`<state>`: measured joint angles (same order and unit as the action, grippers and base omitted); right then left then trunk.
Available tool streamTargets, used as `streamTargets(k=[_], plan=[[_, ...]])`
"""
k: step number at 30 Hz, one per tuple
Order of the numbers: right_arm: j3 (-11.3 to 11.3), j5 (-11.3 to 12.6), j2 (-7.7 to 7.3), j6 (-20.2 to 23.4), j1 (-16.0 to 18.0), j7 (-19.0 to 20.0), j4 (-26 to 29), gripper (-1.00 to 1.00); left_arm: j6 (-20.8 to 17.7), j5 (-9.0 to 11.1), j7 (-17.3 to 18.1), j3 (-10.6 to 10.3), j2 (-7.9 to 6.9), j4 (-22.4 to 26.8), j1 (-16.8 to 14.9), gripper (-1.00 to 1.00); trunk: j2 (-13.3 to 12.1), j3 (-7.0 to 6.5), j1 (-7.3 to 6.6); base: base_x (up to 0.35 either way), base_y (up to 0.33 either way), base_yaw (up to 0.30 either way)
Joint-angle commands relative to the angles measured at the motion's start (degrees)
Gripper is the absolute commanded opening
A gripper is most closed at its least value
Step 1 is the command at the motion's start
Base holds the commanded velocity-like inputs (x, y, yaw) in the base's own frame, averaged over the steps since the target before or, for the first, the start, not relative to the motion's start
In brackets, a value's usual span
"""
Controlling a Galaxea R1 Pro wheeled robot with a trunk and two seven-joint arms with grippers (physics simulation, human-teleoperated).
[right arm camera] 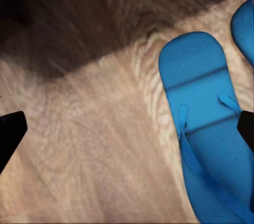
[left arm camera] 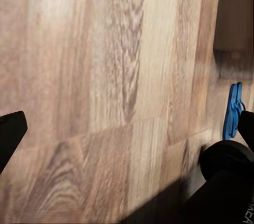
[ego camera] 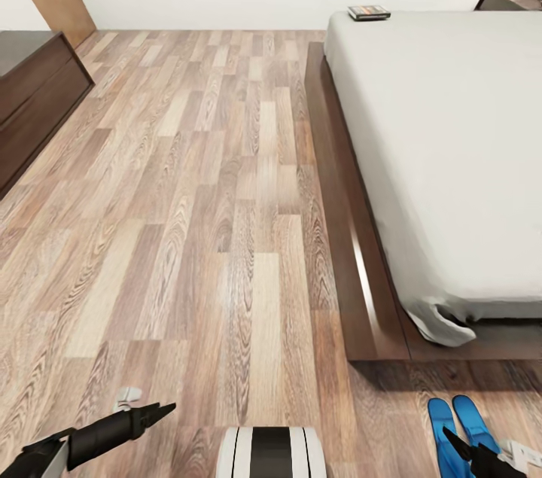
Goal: In the bedroom, move the book from the bed onto either nightstand, and place the two sandals side by side next to the bed.
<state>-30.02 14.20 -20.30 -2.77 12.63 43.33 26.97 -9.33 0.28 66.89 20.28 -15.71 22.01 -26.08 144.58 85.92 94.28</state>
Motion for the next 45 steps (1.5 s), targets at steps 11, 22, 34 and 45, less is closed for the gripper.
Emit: streamTargets(k=[11, 22, 34, 45], plan=[[-0.12, 0.16, 0.0, -0.13, 0.04, 0.34, -0.67, 1.0, -0.6, 0.0, 0.42, 0.45, -0.11, 0.02, -0.03, 1.0, -0.14, -2.41, -0.29, 0.0, 0.0, 0.0], [-0.12, 0.21, 0.0, -0.13, 0.03, 0.35, -0.69, 1.0, -0.6, -0.02, 0.3, 0.41, 0.06, 0.05, -0.02, 1.0, -0.28, -4.85, -0.57, 0.0, 0.0, 0.0], [-0.12, 0.22, 0.0, -0.13, 0.06, 0.35, -0.69, 1.0, -0.6, -0.02, 0.26, 0.41, 0.07, 0.05, -0.02, 1.0, -0.44, -7.51, -0.88, 0.0, 0.0, 0.0], [-0.12, 0.21, 0.0, -0.13, 0.03, 0.29, -0.7, 1.0, -0.6, -0.07, 0.26, 0.38, 0.15, 0.05, -0.02, 1.0, -0.59, -9.95, -1.17, 0.0, 0.0, 0.0]])
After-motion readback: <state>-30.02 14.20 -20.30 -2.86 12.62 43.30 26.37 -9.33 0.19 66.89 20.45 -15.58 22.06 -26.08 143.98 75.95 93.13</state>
